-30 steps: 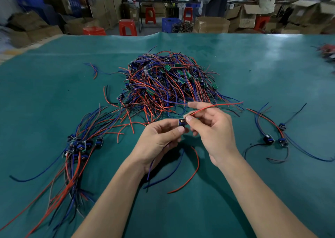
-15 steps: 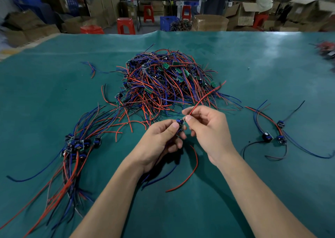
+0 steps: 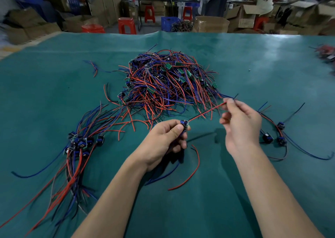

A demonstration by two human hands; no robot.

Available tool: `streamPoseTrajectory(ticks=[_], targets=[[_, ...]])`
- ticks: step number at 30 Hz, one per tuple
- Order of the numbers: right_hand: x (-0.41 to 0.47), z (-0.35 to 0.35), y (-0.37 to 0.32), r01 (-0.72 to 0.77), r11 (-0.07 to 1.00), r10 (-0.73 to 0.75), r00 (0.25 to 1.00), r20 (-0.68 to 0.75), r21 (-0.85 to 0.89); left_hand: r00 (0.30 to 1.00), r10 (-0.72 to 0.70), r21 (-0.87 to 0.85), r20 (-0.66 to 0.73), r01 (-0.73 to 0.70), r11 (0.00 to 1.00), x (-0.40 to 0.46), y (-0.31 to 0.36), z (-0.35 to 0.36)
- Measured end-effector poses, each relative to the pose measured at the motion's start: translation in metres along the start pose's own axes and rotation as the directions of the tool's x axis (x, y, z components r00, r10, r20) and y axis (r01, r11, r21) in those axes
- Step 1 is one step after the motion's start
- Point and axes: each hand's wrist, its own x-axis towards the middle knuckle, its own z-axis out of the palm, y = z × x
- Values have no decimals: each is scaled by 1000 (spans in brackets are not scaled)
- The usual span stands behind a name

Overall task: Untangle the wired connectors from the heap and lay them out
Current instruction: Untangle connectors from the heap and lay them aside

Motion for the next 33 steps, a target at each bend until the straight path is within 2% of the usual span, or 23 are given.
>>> streamPoseTrajectory(ticks=[2,3,4,6,9,10,11,16,21,27,30,33], targets=[[4,-4,-2,-45,999,44,996,-81,-4,999,7,-48,-32,-9,999,1,1,-1],[3,-4,-1,-79,997,77,995,-70,-26,998,11,-67,-56,-15,998,1,1,-1],[0,-2,0,-115,991,115,993,-13,-64,997,16,-81,-81,-23,996,1,1,-1],[-12,6,6,-127,972,168,964,205,-198,993,34,-95,-117,-45,994,2,1,-2],[-31,15,18,138,910,124,811,572,-392,991,75,-59,-115,-82,995,2,1,-3],[-34,16,22,218,885,95,780,618,-411,990,83,-45,-113,-88,995,1,1,-3],[-34,16,24,248,874,72,783,617,-418,990,86,-43,-114,-91,995,1,1,-3],[-27,12,18,180,938,-9,868,496,-297,995,22,-60,-99,-28,998,1,1,-4],[-11,1,-11,93,989,-61,966,250,-116,1000,12,80,-26,-9,997,-1,-1,-5],[-1,-17,-55,67,991,-63,997,-39,115,1000,7,150,10,-8,989,-2,-1,-5],[9,-37,-80,87,996,-84,990,-116,16,1000,1,120,-11,0,993,-1,-1,-6],[17,-59,-95,67,986,-77,995,-63,-150,999,-9,77,-33,12,997,0,-2,-6]])
